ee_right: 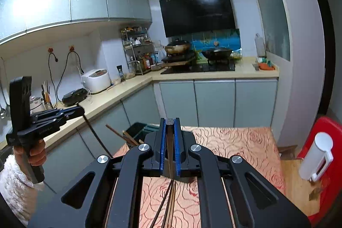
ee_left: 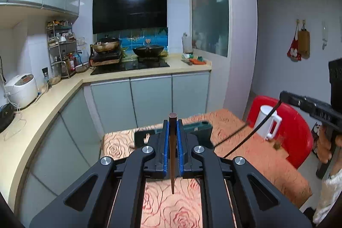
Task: Organize utensils
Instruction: 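Carry both chopsticks up into the black holder and open both tools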
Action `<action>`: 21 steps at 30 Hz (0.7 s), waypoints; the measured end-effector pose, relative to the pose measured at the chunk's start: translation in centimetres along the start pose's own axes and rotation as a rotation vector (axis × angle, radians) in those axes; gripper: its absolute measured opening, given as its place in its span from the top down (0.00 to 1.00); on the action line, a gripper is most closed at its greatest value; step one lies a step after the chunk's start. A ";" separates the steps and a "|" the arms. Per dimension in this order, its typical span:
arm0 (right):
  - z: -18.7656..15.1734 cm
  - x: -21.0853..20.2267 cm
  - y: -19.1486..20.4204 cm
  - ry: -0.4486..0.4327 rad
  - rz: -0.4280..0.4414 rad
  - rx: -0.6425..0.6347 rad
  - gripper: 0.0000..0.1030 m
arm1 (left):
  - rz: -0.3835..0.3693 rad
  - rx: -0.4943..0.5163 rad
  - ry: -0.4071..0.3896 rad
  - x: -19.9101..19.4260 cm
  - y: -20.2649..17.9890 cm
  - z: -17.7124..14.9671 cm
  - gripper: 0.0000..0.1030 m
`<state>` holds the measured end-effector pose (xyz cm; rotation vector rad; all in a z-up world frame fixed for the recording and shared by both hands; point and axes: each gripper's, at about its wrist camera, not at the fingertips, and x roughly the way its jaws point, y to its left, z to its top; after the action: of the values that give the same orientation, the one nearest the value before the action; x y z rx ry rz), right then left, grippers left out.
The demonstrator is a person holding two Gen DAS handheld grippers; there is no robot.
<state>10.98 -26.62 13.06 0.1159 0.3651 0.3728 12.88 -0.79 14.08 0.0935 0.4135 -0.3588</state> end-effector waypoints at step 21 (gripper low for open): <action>3.9 3.0 0.7 -0.044 -0.039 -0.011 0.92 | 0.106 -0.139 -0.058 6.1 1.5 7.1 0.94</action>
<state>14.80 -25.03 15.86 0.1056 0.3215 0.3331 21.29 -2.50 18.07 -0.0300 0.3738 -0.2272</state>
